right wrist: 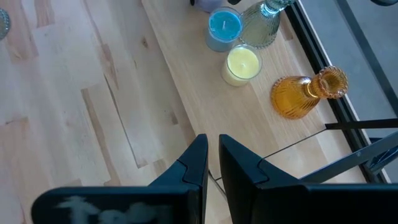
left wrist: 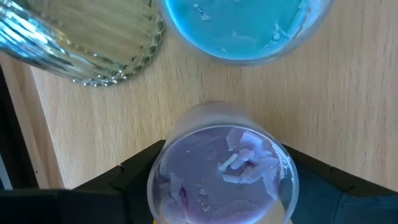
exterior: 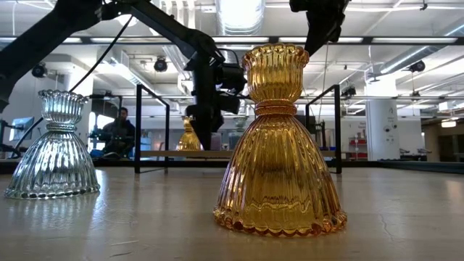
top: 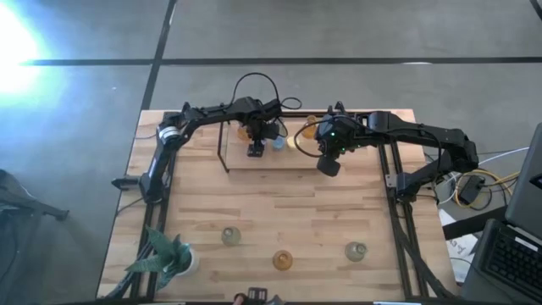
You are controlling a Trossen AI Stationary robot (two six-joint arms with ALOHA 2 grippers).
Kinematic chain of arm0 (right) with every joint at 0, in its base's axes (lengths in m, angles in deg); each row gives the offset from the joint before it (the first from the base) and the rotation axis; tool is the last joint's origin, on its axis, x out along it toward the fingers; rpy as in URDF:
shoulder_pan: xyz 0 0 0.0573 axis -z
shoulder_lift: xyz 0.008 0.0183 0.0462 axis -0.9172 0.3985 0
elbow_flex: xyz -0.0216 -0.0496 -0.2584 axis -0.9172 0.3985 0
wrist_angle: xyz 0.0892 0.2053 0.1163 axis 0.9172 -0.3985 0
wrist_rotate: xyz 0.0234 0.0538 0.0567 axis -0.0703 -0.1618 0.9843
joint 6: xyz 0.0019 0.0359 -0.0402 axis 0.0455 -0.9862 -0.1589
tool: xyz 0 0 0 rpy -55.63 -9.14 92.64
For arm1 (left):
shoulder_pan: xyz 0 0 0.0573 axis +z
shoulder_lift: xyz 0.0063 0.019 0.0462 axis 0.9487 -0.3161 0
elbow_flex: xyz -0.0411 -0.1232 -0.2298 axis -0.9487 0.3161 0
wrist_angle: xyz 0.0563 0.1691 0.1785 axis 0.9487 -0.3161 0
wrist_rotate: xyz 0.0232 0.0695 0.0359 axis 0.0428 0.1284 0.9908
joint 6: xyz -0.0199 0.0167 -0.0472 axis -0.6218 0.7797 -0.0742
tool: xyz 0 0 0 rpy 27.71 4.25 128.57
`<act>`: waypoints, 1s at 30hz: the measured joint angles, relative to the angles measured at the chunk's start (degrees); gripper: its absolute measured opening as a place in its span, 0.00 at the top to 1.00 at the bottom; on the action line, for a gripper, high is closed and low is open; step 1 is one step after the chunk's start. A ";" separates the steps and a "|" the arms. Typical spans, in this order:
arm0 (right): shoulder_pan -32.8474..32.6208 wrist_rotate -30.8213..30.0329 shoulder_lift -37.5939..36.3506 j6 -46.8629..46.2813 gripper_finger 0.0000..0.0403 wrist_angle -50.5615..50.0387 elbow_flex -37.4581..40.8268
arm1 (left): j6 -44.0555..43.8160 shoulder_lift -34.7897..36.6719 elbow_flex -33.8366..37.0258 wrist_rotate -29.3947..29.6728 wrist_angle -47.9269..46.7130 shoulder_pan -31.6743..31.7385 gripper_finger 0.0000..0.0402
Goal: Pick & Place candle stick holders
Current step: Put the violet candle on the shelf
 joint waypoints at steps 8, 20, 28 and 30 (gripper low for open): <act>0.00 0.00 0.00 -0.29 0.92 -0.01 0.00 | -1.44 0.04 0.00 -0.37 -0.92 -0.03 0.24; -0.04 0.02 0.00 -0.66 0.92 -0.01 0.00 | -1.18 0.22 0.04 -0.68 -1.57 -0.36 0.21; -0.04 0.07 0.00 -1.07 0.92 -0.01 0.00 | -0.91 0.35 0.03 -0.68 -1.71 -0.37 0.21; -0.04 0.07 0.00 -1.07 0.92 -0.01 0.00 | -0.96 0.35 -0.10 -0.68 -1.77 -0.37 0.21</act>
